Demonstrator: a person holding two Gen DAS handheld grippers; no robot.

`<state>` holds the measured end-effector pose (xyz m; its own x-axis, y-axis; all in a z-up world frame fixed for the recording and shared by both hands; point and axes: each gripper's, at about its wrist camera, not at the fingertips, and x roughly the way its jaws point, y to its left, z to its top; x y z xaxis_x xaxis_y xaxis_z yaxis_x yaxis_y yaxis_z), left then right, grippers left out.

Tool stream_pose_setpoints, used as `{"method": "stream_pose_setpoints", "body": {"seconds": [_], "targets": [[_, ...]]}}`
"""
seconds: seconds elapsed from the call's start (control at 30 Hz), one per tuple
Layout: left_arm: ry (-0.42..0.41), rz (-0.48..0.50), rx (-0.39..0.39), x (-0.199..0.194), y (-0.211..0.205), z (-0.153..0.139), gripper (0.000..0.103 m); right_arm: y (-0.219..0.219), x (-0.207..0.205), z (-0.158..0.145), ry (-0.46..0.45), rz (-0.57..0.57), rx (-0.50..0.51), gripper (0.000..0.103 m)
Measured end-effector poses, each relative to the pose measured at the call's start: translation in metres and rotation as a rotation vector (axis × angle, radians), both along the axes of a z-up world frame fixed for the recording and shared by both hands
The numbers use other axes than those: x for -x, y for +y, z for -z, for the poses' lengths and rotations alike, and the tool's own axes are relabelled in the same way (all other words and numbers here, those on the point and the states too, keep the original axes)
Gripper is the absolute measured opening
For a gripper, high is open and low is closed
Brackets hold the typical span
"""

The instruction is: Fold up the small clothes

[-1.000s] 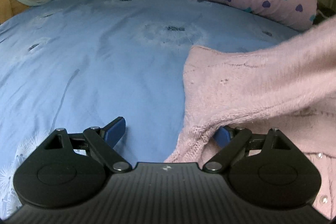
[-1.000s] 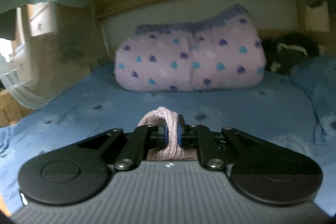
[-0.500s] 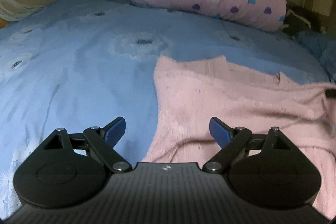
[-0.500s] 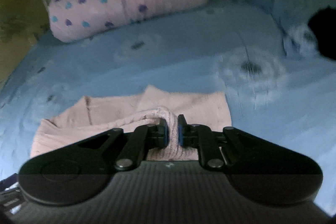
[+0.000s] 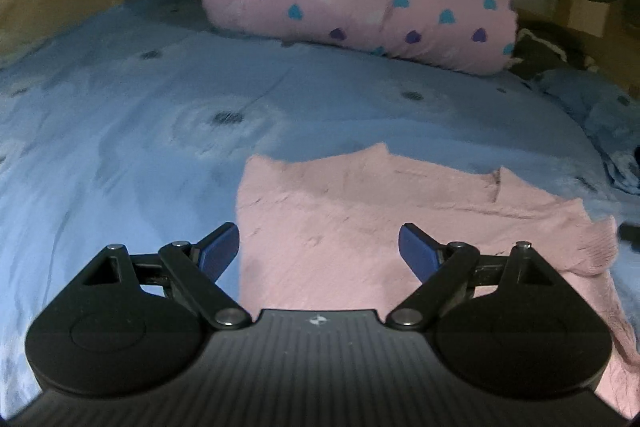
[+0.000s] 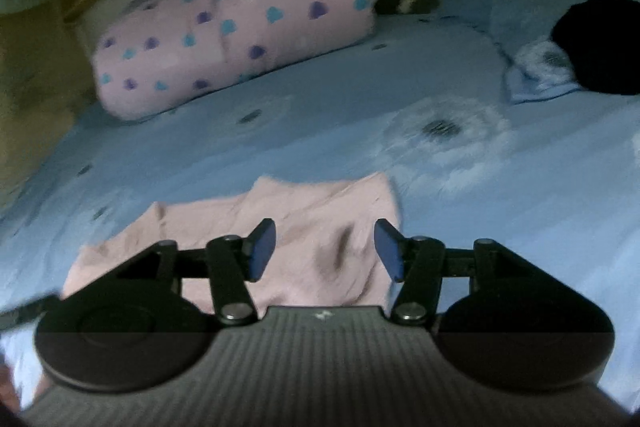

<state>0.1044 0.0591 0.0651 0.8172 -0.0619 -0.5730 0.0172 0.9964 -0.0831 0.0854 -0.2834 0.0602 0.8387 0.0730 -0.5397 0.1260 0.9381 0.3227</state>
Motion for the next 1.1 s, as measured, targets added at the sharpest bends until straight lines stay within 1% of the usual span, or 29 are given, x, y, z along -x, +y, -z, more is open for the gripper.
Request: {"method": "stream_pose_setpoints", "body": {"seconds": [0.07, 0.13, 0.2, 0.27, 0.3, 0.33, 0.37, 0.4, 0.43, 0.47, 0.5, 0.6, 0.63, 0.67, 0.7, 0.73, 0.77, 0.8, 0.83, 0.87, 0.9, 0.93, 1.0, 1.03, 1.07, 1.1], "targets": [[-0.021, 0.016, 0.004, -0.002, -0.004, 0.0, 0.09, 0.01, 0.004, 0.009, -0.004, -0.054, 0.023, 0.056], [-0.029, 0.038, -0.006, -0.004, -0.006, 0.004, 0.09, 0.021, 0.001, 0.018, -0.009, -0.082, 0.097, 0.056], [-0.039, 0.051, -0.046, -0.005, -0.008, 0.009, 0.09, 0.029, -0.007, 0.027, -0.009, -0.089, 0.191, 0.056], [-0.051, 0.061, -0.082, -0.006, -0.009, 0.013, 0.09, 0.033, -0.014, 0.036, -0.009, -0.109, 0.229, 0.055], [-0.053, 0.061, -0.083, -0.007, -0.009, 0.014, 0.09, 0.034, -0.018, 0.04, -0.006, -0.12, 0.241, 0.053], [-0.054, 0.061, -0.073, -0.008, -0.008, 0.015, 0.09, 0.035, -0.022, 0.044, -0.001, -0.136, 0.255, 0.042], [-0.051, 0.063, -0.054, -0.01, -0.007, 0.016, 0.09, 0.037, -0.026, 0.047, 0.01, -0.157, 0.267, 0.022], [-0.047, 0.063, -0.041, -0.011, -0.006, 0.017, 0.09, 0.037, -0.03, 0.049, 0.017, -0.163, 0.267, 0.015], [-0.042, 0.063, -0.024, -0.012, -0.005, 0.017, 0.09, 0.034, -0.033, 0.049, 0.021, -0.165, 0.24, 0.014], [-0.043, 0.062, -0.012, -0.013, -0.003, 0.018, 0.09, 0.028, -0.034, 0.046, 0.016, -0.166, 0.181, 0.013], [-0.045, 0.06, -0.006, -0.013, -0.002, 0.018, 0.09, 0.017, -0.035, 0.04, 0.005, -0.167, 0.079, 0.013], [-0.053, 0.046, -0.012, -0.014, 0.001, 0.018, 0.09, -0.024, -0.025, 0.017, -0.078, -0.159, -0.219, 0.013], [-0.05, 0.041, -0.014, -0.015, 0.002, 0.019, 0.09, -0.039, -0.022, 0.012, -0.102, -0.169, -0.335, 0.013], [-0.042, 0.034, -0.014, -0.016, 0.003, 0.021, 0.09, -0.051, -0.019, 0.011, -0.116, -0.173, -0.431, 0.013], [-0.036, 0.03, -0.011, -0.017, 0.003, 0.022, 0.09, -0.061, -0.017, 0.012, -0.118, -0.184, -0.511, 0.013], [-0.03, 0.026, -0.009, -0.018, 0.003, 0.023, 0.09, -0.069, -0.016, 0.015, -0.107, -0.195, -0.565, 0.013], [-0.022, 0.023, -0.01, -0.019, 0.004, 0.025, 0.09, -0.073, -0.016, 0.018, -0.079, -0.197, -0.566, 0.013], [-0.015, 0.021, -0.015, -0.021, 0.003, 0.027, 0.09, -0.074, -0.017, 0.022, -0.029, -0.185, -0.53, 0.013], [-0.009, 0.019, -0.022, -0.022, 0.003, 0.029, 0.09, -0.073, -0.018, 0.029, 0.042, -0.156, -0.47, 0.014], [0.0, 0.017, -0.029, -0.024, 0.002, 0.031, 0.09, -0.072, -0.019, 0.035, 0.088, -0.133, -0.43, 0.015], [0.007, 0.015, -0.032, -0.025, 0.001, 0.033, 0.09, -0.069, -0.021, 0.043, 0.151, -0.105, -0.367, 0.015], [0.013, 0.016, -0.034, -0.026, 0.0, 0.034, 0.09, -0.066, -0.023, 0.048, 0.185, -0.093, -0.32, 0.015], [0.016, 0.018, -0.044, -0.027, -0.001, 0.036, 0.09, -0.063, -0.022, 0.049, 0.184, -0.102, -0.287, 0.02], [0.015, 0.018, -0.048, -0.026, -0.001, 0.037, 0.09, -0.062, -0.021, 0.044, 0.179, -0.093, -0.282, 0.027], [0.016, 0.018, -0.051, -0.027, -0.002, 0.038, 0.09, -0.063, -0.018, 0.038, 0.164, -0.074, -0.265, 0.041], [0.017, 0.017, -0.051, -0.027, -0.002, 0.038, 0.09, -0.064, -0.016, 0.033, 0.144, -0.053, -0.246, 0.048]]}}
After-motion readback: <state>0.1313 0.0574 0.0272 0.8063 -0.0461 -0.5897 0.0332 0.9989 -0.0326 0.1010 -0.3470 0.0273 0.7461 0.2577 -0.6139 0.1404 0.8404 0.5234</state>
